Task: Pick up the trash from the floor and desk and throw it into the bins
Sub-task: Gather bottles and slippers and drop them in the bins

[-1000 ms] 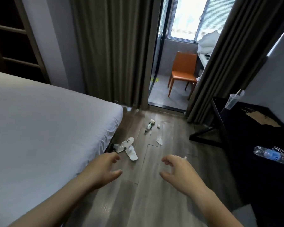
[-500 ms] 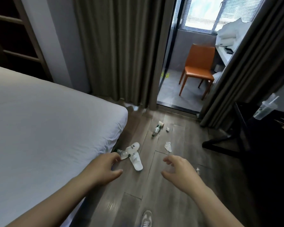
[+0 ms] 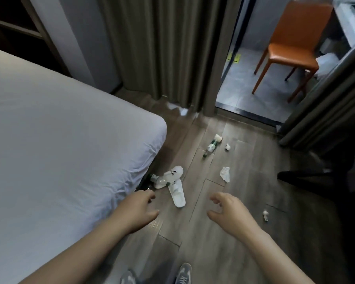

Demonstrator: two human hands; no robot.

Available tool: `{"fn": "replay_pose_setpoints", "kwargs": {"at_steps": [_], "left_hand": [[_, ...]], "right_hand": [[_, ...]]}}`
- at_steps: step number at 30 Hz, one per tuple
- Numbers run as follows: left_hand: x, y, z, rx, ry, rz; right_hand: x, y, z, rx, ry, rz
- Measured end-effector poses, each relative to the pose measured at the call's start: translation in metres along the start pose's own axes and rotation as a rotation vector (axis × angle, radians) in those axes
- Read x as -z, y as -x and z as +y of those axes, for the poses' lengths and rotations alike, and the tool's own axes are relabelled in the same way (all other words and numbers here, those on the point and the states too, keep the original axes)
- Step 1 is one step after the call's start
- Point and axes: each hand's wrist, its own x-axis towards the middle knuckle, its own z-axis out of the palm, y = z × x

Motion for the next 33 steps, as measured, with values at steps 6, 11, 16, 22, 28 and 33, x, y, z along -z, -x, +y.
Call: {"fn": "replay_pose_setpoints", "kwargs": {"at_steps": [6,11,16,22,28,33], "left_hand": [[-0.044,-0.075,-0.028,0.056,0.022,-0.048],[-0.108,-0.133,-0.073,0.092,0.046,-0.119],[-0.177,-0.189,-0.12,0.108,0.043,-0.151],[-0.267,-0.26,-0.191,0.14,0.055,-0.135],[-0.365,-0.333,-0.273,0.15,0.099,-0.104],[-0.436,-0.404,-0.34,0.145,0.045,-0.004]], "right_hand": [[-0.045,-0.065,0.027,-0.046,-0.01,-0.058],[-0.115,-0.119,0.055,-0.083,-0.028,-0.097],[-0.197,-0.176,0.083,-0.101,-0.036,-0.12],[-0.306,-0.253,0.125,-0.115,-0.016,-0.12],[-0.427,-0.349,0.175,-0.108,-0.023,-0.098],[-0.516,-0.439,0.212,-0.127,-0.05,-0.045]]}}
